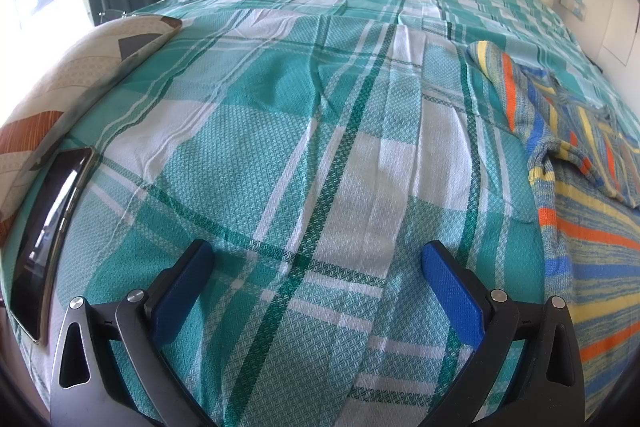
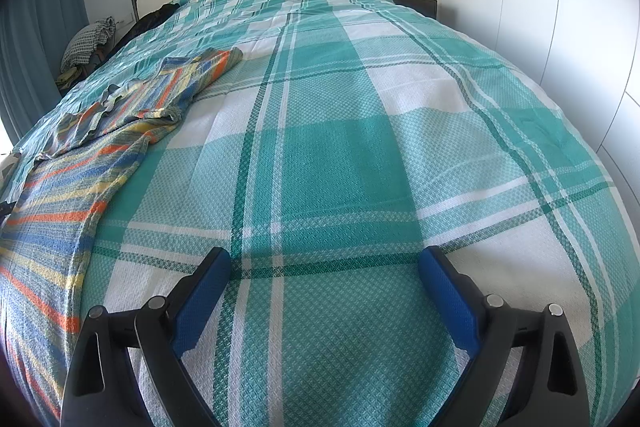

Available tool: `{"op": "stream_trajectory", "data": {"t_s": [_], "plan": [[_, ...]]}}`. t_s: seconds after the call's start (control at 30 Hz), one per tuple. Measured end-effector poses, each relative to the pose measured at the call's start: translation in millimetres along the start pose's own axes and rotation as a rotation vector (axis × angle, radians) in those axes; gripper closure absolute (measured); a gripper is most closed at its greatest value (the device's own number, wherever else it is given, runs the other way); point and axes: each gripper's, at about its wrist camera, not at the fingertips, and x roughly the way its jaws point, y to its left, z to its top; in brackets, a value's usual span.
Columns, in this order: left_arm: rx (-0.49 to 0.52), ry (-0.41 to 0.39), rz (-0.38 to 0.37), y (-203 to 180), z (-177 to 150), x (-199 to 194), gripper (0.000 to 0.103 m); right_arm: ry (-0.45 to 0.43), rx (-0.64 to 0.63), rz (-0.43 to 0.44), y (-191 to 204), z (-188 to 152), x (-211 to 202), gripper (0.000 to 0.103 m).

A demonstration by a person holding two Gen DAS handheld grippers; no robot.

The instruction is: Fold small clothes

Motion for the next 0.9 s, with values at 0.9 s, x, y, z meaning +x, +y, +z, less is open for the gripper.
{"op": "stream_trajectory", "data": {"t_s": [0.9], "plan": [[0.001,0.008,0.002,-0.7,1.2,1.4,0.000,0.010,-0.015,-0.011,0.3,-0.2,2.0,0.006]]}}
